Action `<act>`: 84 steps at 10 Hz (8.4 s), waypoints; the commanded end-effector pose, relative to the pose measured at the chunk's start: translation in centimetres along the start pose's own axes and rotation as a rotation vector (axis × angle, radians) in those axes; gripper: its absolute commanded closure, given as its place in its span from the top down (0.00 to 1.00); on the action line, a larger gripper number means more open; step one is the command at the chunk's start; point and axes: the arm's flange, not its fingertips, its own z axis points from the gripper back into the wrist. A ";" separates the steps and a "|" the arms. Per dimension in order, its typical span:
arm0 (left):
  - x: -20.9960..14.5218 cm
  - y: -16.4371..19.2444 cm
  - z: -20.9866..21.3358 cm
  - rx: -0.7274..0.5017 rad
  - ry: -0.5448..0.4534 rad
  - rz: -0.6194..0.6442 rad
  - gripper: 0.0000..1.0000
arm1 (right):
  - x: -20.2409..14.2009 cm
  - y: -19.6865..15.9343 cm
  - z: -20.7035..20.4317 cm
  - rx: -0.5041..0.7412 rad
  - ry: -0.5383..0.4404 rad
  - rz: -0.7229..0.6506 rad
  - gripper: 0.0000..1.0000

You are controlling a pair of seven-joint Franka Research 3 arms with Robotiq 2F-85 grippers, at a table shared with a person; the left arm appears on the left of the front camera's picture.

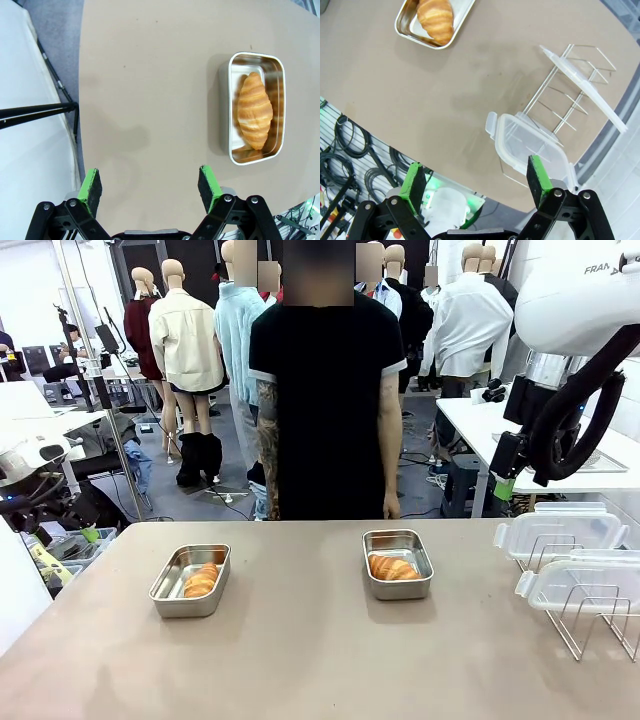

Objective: Place the bread in airtight containers.
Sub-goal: Pick up one Airtight Container lid and hand it to the human, then release when the human grabs the Airtight Container lid, then pick up one Airtight Container lid and hand it to the human.

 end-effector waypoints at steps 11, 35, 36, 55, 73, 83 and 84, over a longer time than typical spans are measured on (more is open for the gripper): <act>-0.2 0.0 0.1 0.015 -0.002 0.012 1.00 | 0.0 0.0 0.0 0.000 0.000 0.000 1.00; -0.2 0.0 0.1 0.015 -0.002 0.012 1.00 | -4.5 -6.1 -12.3 0.009 0.209 1.036 1.00; -0.2 0.0 0.1 0.015 -0.002 0.012 1.00 | -4.1 -6.2 -12.9 0.015 0.217 1.029 1.00; -0.2 0.0 0.1 0.015 -0.002 0.012 1.00 | -3.7 -5.6 -13.4 0.000 0.248 1.019 0.00; -0.2 0.0 0.1 0.015 -0.002 0.012 1.00 | 18.1 -9.0 12.1 0.091 -0.625 -0.008 0.00; -0.2 0.0 0.1 0.015 -0.002 0.012 1.00 | 20.5 -9.8 7.3 0.105 -0.585 0.017 0.00; -0.2 0.0 0.1 0.015 -0.002 0.012 1.00 | 20.5 -9.8 7.3 0.105 -0.585 0.017 0.00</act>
